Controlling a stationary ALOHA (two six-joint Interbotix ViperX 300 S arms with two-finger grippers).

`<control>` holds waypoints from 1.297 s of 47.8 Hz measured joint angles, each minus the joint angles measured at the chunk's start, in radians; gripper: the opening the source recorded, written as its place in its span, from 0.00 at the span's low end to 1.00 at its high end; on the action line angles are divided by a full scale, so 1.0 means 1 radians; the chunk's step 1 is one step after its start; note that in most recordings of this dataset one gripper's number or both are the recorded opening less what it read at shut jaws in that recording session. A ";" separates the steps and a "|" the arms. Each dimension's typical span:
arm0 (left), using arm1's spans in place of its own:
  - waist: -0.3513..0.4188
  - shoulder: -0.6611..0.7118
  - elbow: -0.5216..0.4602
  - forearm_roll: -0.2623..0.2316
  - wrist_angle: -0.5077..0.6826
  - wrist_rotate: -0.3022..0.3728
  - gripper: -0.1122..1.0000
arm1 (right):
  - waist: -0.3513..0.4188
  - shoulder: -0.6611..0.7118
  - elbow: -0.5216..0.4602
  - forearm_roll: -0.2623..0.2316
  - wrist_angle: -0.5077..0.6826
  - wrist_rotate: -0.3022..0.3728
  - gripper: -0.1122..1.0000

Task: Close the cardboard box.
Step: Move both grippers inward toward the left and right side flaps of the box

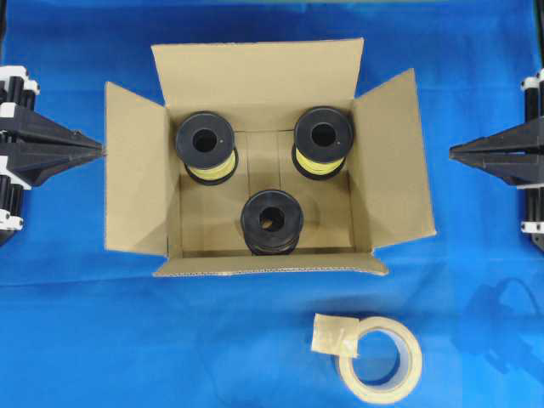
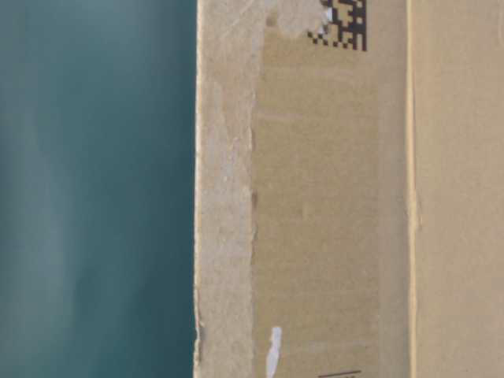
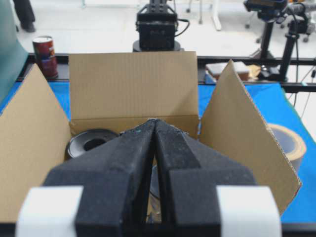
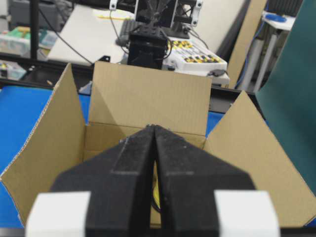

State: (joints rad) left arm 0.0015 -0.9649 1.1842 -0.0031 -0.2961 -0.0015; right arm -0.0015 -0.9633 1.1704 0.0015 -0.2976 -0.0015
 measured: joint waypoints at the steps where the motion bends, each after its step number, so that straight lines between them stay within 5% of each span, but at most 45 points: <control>1: 0.000 0.000 0.000 0.000 0.000 0.000 0.10 | 0.000 0.000 0.000 0.000 0.002 0.000 0.10; 28: -0.011 -0.247 0.015 -0.029 0.482 -0.005 0.10 | -0.046 -0.155 -0.012 0.043 0.486 0.009 0.10; 38: -0.009 -0.186 0.084 -0.032 0.488 -0.008 0.10 | -0.064 -0.080 0.052 0.044 0.453 0.009 0.10; 62: -0.011 -0.005 0.176 -0.035 0.259 -0.046 0.10 | -0.066 0.186 0.124 0.077 0.202 0.009 0.10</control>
State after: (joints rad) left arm -0.0092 -0.9695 1.3606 -0.0383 -0.0368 -0.0476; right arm -0.0675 -0.7777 1.2947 0.0782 -0.0951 0.0077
